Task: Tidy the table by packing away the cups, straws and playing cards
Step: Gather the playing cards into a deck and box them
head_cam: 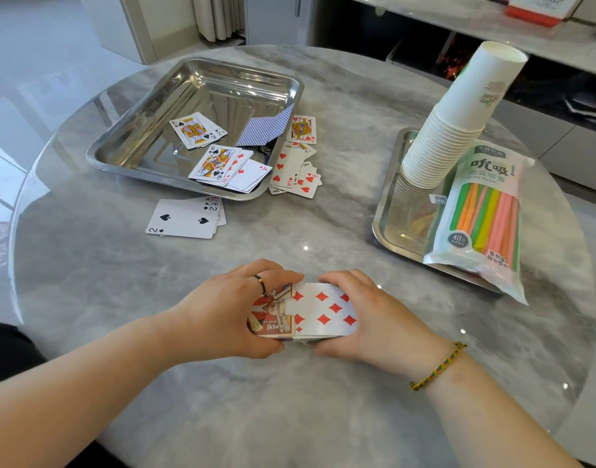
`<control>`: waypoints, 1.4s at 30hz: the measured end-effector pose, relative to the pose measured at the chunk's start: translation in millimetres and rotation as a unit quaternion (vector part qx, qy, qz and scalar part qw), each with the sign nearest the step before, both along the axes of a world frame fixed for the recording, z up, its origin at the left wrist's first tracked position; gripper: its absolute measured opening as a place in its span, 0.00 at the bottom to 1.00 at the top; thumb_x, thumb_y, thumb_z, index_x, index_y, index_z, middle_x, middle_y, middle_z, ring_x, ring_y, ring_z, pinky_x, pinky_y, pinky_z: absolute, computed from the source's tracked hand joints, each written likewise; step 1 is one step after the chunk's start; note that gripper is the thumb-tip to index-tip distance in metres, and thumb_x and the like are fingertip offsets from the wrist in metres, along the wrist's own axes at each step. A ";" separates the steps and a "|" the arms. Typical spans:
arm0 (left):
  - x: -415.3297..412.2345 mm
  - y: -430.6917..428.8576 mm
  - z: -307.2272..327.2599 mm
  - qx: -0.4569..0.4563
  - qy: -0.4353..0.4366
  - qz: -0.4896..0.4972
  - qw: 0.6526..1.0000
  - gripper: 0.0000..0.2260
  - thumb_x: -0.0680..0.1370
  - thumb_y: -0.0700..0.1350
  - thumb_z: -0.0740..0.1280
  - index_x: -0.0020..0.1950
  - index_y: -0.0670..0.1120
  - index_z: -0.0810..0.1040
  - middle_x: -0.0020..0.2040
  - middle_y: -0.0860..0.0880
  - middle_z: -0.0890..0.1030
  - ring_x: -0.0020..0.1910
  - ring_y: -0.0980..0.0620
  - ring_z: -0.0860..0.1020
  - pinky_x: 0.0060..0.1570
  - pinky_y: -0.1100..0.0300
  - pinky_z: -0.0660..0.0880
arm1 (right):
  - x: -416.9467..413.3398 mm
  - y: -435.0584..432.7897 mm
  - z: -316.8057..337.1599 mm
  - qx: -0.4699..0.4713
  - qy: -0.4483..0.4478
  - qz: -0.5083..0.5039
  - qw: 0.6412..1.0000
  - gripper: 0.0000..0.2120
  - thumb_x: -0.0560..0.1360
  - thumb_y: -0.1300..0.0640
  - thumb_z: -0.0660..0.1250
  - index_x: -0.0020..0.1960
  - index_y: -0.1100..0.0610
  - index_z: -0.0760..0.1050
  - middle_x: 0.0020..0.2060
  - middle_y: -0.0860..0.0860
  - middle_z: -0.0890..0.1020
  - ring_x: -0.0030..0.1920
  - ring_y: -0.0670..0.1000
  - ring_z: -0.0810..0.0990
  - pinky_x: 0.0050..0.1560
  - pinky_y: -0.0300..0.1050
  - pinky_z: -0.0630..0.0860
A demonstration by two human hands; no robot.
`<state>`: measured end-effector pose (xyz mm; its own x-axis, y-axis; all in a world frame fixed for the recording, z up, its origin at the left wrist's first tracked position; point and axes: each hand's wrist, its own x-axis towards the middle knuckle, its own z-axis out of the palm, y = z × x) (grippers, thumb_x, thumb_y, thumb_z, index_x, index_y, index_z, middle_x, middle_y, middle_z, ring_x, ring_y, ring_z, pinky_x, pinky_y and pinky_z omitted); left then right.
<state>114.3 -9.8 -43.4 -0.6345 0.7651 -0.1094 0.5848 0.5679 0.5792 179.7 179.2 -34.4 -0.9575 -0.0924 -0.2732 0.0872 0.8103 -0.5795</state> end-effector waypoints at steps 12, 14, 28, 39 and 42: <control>1.9 0.0 1.1 -0.014 -0.009 -0.007 1.000 0.34 0.64 0.53 0.73 0.66 0.62 0.62 0.50 0.75 0.58 0.50 0.70 0.64 0.45 0.86 0.57 | 1.6 -0.9 0.8 -0.012 -0.011 -0.027 1.000 0.29 0.59 0.46 0.75 0.55 0.45 0.67 0.46 0.42 0.67 0.46 0.45 0.72 0.46 0.37 0.69; 2.5 0.0 1.1 -0.015 -0.001 -0.009 1.000 0.34 0.64 0.53 0.73 0.67 0.61 0.61 0.52 0.71 0.59 0.50 0.70 0.63 0.45 0.87 0.56 | 2.0 -2.0 0.3 -0.005 -0.013 -0.030 0.999 0.29 0.58 0.46 0.75 0.55 0.46 0.66 0.46 0.42 0.67 0.46 0.45 0.71 0.44 0.36 0.68; 3.2 1.6 -2.7 -0.019 0.029 0.013 0.999 0.35 0.65 0.55 0.72 0.68 0.61 0.60 0.62 0.63 0.66 0.51 0.67 0.66 0.46 0.77 0.59 | -1.0 -2.6 2.0 -0.214 -0.026 -0.112 0.970 0.32 0.67 0.58 0.72 0.67 0.51 0.62 0.55 0.46 0.71 0.52 0.46 0.75 0.53 0.32 0.71; 0.0 0.8 -0.1 0.038 0.005 0.095 0.995 0.37 0.63 0.54 0.74 0.68 0.60 0.60 0.53 0.69 0.60 0.49 0.67 0.66 0.41 0.82 0.62 | 1.9 -14.6 -5.2 -0.301 0.122 -0.191 0.926 0.17 0.74 0.61 0.62 0.53 0.39 0.66 0.45 0.37 0.78 0.45 0.32 0.78 0.46 0.23 0.71; 1.2 2.1 -0.5 0.038 0.001 0.087 0.995 0.37 0.63 0.54 0.74 0.68 0.59 0.60 0.53 0.69 0.60 0.50 0.66 0.66 0.42 0.84 0.61 | 3.7 -21.7 -5.5 -0.272 0.107 -0.143 0.946 0.16 0.75 0.54 0.61 0.59 0.39 0.64 0.56 0.42 0.76 0.60 0.41 0.73 0.62 0.36 0.69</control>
<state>115.5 -7.7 -43.9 -0.7584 0.6495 -0.0548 0.4825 0.6159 0.6228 183.4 157.4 -39.9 -0.9925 0.1078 -0.0576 0.0920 0.3482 -0.9329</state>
